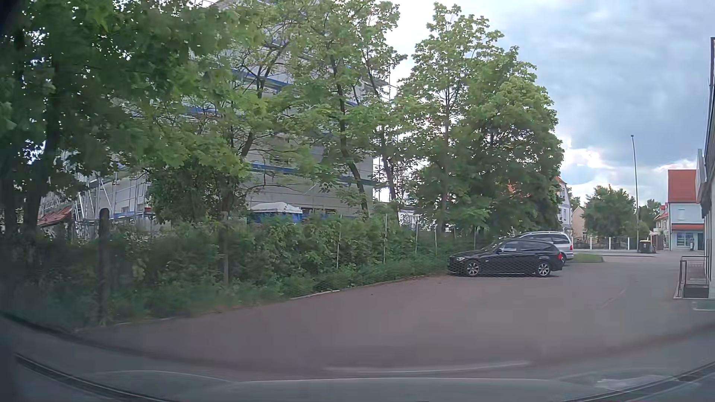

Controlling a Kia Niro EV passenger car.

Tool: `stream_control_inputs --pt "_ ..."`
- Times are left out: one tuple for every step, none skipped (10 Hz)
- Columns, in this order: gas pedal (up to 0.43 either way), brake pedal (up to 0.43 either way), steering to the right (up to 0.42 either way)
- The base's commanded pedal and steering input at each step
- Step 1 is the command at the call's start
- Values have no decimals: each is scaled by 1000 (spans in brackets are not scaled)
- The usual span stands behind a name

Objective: Follow the waypoints while adhering to traffic rules and regulations

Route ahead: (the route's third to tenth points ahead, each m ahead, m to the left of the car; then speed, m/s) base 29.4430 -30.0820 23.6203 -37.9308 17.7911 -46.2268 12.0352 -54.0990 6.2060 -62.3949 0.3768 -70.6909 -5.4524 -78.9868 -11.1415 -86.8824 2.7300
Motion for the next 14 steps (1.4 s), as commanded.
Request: stream_control_inputs --pt "79 24 273" --pt "79 18 273" --pt "79 24 273" --pt "79 18 273" --pt "79 24 273" --pt "79 24 273" --pt "79 24 272" --pt "79 24 269" --pt "79 24 269" --pt "79 24 269" --pt "79 24 269" --pt "79 24 269" --pt "47 24 269" --pt "47 18 269"
